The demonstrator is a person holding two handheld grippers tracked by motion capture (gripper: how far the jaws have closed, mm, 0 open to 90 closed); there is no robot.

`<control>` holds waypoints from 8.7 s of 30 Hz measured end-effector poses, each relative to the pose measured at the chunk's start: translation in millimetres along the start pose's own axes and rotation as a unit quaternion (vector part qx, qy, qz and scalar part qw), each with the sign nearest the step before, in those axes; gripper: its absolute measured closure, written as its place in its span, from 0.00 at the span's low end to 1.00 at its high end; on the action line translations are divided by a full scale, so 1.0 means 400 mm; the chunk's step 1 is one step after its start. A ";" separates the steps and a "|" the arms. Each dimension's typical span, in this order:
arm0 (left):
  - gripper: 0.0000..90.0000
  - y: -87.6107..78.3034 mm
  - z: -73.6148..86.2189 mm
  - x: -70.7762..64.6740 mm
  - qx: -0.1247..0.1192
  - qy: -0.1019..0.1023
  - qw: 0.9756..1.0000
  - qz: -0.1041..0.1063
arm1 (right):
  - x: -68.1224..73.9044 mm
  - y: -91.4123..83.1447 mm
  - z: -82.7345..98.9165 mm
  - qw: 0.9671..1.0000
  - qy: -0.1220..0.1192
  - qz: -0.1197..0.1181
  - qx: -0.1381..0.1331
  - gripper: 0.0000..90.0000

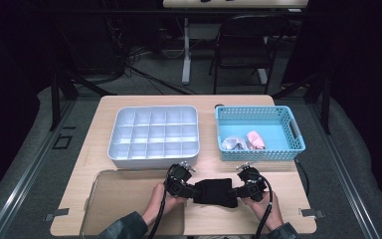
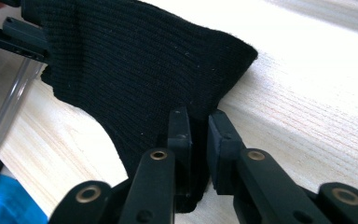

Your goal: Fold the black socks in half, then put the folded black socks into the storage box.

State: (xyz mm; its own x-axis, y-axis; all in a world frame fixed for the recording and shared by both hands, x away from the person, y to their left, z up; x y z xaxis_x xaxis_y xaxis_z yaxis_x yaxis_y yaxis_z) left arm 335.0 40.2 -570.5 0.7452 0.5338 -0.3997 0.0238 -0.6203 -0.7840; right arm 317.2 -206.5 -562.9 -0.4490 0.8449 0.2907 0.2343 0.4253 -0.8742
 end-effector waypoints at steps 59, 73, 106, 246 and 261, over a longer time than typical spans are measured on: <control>0.55 -0.098 -0.028 0.023 -0.053 -0.024 0.998 -0.003 | 0.202 0.047 -0.036 0.990 -0.132 0.002 -0.041 0.92; 0.45 -0.069 -0.044 0.006 -0.071 -0.021 0.997 0.007 | 0.219 0.058 -0.037 0.989 -0.135 0.015 -0.049 0.92; 0.44 -0.005 -0.030 0.026 0.006 -0.026 0.999 0.034 | 0.223 0.059 -0.007 0.988 -0.144 0.056 -0.018 0.85; 0.73 -0.283 -0.146 -0.026 -0.151 0.171 0.946 -0.230 | -0.010 -0.025 -0.026 0.988 -0.068 0.129 -0.055 0.11; 0.73 -0.228 -0.199 0.032 -0.115 0.156 0.940 -0.279 | -0.013 -0.025 -0.026 0.988 -0.066 0.129 -0.057 0.11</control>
State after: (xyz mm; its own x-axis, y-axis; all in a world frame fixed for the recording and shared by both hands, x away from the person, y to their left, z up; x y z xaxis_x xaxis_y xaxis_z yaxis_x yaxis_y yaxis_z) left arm 395.5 57.8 -466.2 0.7323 0.6403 0.2319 0.5865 -0.4200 -0.6926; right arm 326.1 -212.0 -551.7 -0.4685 0.8835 0.0045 0.4471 0.2414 -0.8613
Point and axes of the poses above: each handheld gripper's, and its own axes: y roughly forward along the jaws, z roughly out of its underside, x roughly to its left, the point moved 1 cm from there along y, roughly forward along the jaws, and after that the axes turned 4 degrees about z, right-handed, at the moved point
